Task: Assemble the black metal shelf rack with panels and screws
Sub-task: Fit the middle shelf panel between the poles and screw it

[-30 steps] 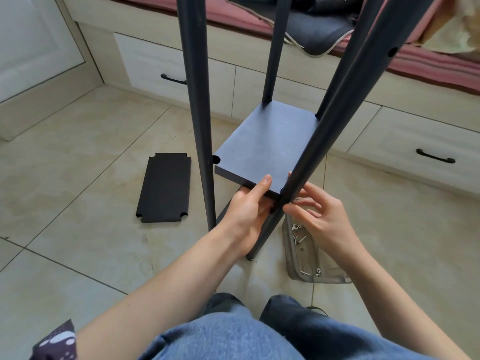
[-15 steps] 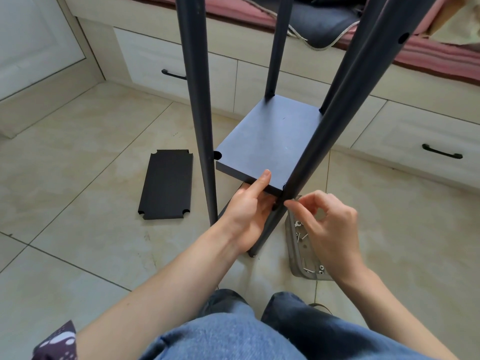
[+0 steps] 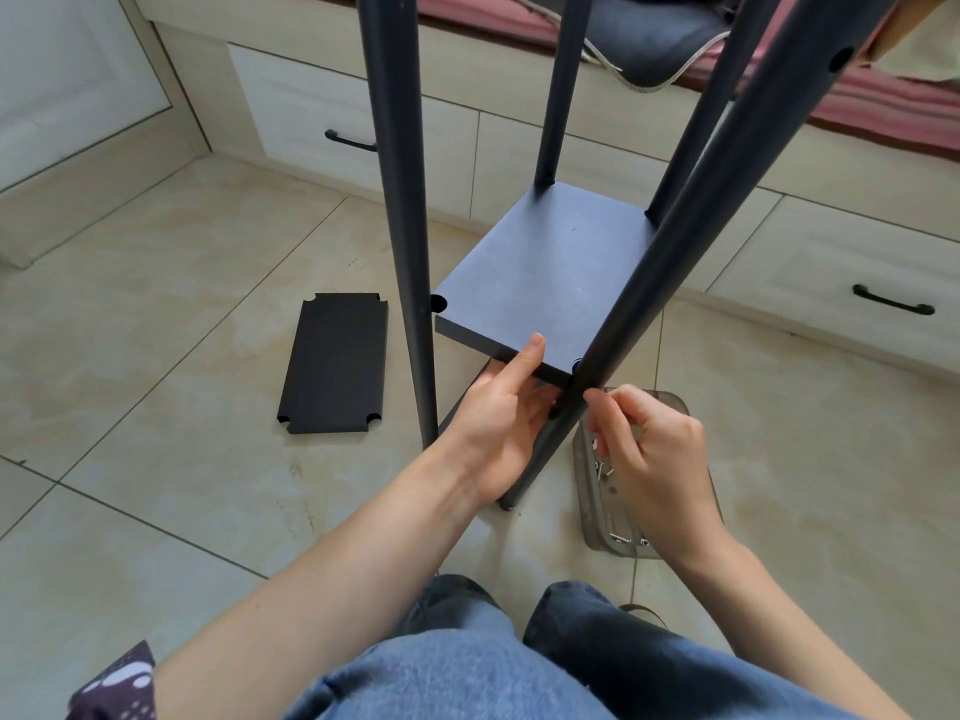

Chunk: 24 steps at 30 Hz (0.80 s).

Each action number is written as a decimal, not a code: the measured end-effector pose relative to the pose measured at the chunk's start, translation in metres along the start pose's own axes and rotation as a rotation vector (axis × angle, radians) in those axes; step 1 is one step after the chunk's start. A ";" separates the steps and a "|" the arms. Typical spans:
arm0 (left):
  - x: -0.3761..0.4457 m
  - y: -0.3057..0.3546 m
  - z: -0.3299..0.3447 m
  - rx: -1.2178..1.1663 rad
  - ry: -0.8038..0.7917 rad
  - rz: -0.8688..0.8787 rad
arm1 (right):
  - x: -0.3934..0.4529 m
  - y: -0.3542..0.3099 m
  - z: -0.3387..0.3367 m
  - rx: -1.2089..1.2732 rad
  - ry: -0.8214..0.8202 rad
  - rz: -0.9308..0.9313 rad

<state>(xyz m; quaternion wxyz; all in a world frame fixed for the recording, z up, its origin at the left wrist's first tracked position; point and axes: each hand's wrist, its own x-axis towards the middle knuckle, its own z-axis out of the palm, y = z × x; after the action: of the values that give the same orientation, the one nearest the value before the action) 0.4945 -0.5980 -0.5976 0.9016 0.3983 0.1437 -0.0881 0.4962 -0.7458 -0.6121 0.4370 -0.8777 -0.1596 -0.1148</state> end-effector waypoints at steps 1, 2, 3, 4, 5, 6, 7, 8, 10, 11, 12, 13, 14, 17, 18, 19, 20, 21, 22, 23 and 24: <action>0.000 0.000 0.000 0.003 0.000 0.003 | 0.000 0.001 -0.001 -0.015 -0.010 0.000; 0.000 0.000 0.000 0.006 0.000 0.005 | -0.001 0.002 -0.001 -0.035 -0.027 0.000; 0.001 0.000 0.000 0.010 0.002 0.005 | -0.002 0.003 -0.002 -0.065 -0.046 -0.006; 0.001 0.000 0.000 0.015 0.005 0.005 | -0.004 0.004 -0.003 -0.102 -0.061 -0.020; 0.001 0.000 0.000 0.020 0.007 0.007 | -0.006 0.005 -0.003 -0.131 -0.069 -0.035; 0.001 0.000 0.001 0.023 0.009 0.009 | -0.007 0.006 -0.003 -0.140 -0.074 -0.044; 0.001 0.000 0.001 0.026 0.012 0.010 | -0.007 0.007 -0.004 -0.131 -0.079 -0.044; 0.001 0.000 0.001 0.029 0.013 0.011 | -0.007 0.008 -0.004 -0.115 -0.086 -0.038; 0.001 0.000 0.000 0.037 0.014 0.014 | -0.004 0.009 -0.006 -0.100 -0.105 -0.037; 0.001 0.000 0.000 0.042 0.014 0.015 | -0.003 0.009 -0.006 -0.103 -0.118 -0.040; 0.001 0.000 0.000 0.044 0.012 0.016 | -0.003 0.009 -0.007 -0.106 -0.130 -0.044; 0.000 0.001 0.000 0.043 0.009 0.016 | -0.002 0.009 -0.007 -0.108 -0.141 -0.045; 0.000 0.002 0.000 0.039 0.005 0.016 | -0.002 0.010 -0.008 -0.109 -0.152 -0.047; -0.001 0.003 0.002 0.025 0.000 0.015 | 0.002 0.006 -0.011 -0.171 -0.176 -0.088; -0.001 0.004 0.002 0.024 0.003 0.014 | 0.004 0.004 -0.012 -0.227 -0.177 -0.124; -0.001 0.004 0.003 0.022 0.005 0.014 | 0.006 0.002 -0.014 -0.298 -0.172 -0.165; 0.000 0.004 0.003 0.018 0.004 0.015 | 0.008 0.000 -0.016 -0.361 -0.168 -0.191; -0.001 0.004 0.004 0.015 0.003 0.018 | 0.009 -0.001 -0.018 -0.394 -0.164 -0.191; -0.001 0.004 0.004 0.012 0.002 0.020 | 0.010 -0.001 -0.021 -0.382 -0.167 -0.164; -0.001 0.004 0.004 0.009 0.004 0.020 | 0.011 -0.003 -0.023 -0.340 -0.167 -0.114; -0.001 0.004 0.004 0.005 0.007 0.018 | 0.012 -0.004 -0.025 -0.266 -0.155 -0.054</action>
<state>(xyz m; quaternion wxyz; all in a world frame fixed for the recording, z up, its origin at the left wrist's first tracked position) 0.4954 -0.5979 -0.5917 0.9009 0.4022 0.1428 -0.0788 0.5047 -0.7615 -0.5907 0.3001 -0.9295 -0.1996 -0.0785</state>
